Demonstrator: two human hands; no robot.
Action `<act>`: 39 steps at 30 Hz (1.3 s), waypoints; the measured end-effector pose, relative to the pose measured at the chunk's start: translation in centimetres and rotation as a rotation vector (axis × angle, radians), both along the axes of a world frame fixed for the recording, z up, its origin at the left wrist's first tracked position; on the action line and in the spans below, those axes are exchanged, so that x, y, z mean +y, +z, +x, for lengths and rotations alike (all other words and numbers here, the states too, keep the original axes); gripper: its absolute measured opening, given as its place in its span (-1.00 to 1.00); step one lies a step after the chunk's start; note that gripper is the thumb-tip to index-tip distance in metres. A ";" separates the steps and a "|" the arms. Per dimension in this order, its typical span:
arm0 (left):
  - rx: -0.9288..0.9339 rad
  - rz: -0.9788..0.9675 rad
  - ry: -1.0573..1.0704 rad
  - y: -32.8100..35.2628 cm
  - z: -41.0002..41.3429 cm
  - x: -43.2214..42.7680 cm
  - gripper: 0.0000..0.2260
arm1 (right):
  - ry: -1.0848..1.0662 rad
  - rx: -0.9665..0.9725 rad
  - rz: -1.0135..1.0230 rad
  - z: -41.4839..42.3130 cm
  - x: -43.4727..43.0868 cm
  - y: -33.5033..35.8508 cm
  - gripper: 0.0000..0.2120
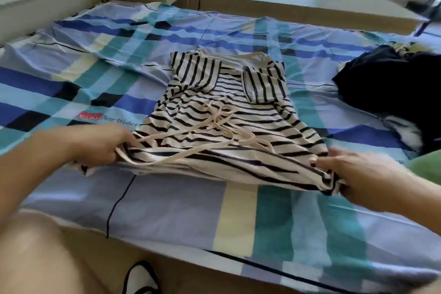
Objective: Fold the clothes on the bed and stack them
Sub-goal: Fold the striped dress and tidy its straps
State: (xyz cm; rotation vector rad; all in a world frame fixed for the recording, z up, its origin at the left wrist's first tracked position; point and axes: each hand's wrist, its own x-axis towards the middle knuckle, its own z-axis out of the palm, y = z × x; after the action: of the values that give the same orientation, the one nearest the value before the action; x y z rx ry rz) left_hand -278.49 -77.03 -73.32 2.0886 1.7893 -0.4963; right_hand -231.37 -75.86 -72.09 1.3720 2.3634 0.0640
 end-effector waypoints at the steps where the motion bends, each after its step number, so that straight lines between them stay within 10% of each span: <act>1: 0.040 -0.070 -0.009 -0.2 0.4 -0.3 -0.62 | -0.006 -0.070 -0.089 -0.4 -0.3 -0.2 -0.55; 7: 0.169 -0.253 0.012 0.8 1.0 0.2 -0.48 | -0.148 0.050 -0.503 -0.5 2.4 1.4 -0.36; 18: -0.289 0.237 0.123 -1.1 4.4 13.6 -0.69 | -0.419 0.801 -0.163 -5.3 19.0 -0.9 -0.53; 28: -0.237 0.468 0.160 -4.1 5.6 31.4 -0.68 | -0.331 0.719 0.137 -9.7 35.9 -4.5 -0.65; 33: -0.111 0.516 0.178 -5.8 5.8 38.8 -0.58 | -0.404 0.513 0.123 -9.6 42.0 -5.2 -0.32; 37: 0.034 0.501 0.198 -7.6 4.7 43.2 -0.23 | -0.483 0.483 -0.065 -9.2 45.4 -6.8 0.04; 39: -0.041 0.428 0.284 -7.6 3.9 44.9 0.01 | -0.512 0.499 -0.085 -9.4 46.7 -7.6 -0.08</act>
State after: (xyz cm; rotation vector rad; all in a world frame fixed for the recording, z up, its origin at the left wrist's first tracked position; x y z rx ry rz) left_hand -274.60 -32.16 -80.94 2.0224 2.2764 0.0111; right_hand -240.73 -29.12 -79.66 2.0908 2.2480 -0.5764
